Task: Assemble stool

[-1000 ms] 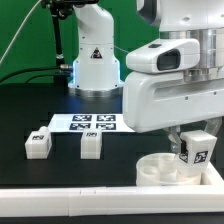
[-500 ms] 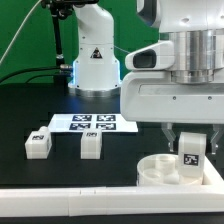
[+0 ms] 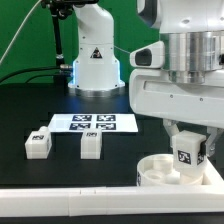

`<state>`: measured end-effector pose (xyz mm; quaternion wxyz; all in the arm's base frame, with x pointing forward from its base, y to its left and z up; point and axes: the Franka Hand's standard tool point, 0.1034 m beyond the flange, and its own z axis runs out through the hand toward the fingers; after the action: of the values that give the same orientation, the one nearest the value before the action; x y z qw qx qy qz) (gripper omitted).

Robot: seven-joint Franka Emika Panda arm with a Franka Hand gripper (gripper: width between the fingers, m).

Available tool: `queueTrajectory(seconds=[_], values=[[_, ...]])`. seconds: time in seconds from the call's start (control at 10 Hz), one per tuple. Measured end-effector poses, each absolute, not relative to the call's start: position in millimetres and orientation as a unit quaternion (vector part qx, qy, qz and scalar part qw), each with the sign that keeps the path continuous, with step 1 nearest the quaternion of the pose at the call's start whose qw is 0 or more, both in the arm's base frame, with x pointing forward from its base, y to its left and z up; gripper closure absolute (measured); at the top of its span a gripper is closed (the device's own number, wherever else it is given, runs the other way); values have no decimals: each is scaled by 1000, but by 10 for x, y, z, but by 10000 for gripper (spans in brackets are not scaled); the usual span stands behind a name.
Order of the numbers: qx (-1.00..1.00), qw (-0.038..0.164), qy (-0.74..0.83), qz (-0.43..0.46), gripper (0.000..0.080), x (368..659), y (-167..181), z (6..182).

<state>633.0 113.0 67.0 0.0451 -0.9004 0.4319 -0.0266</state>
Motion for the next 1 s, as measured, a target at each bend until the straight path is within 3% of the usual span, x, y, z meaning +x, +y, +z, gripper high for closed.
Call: queueTrajectory(seconds=[0.5, 0.7, 1.0], values=[[-738, 61, 672, 4, 462, 6323, 1134, 729], [-608, 90, 788, 25, 462, 6367, 1135, 679], [-516, 103, 850, 34, 462, 6391, 1200, 679]])
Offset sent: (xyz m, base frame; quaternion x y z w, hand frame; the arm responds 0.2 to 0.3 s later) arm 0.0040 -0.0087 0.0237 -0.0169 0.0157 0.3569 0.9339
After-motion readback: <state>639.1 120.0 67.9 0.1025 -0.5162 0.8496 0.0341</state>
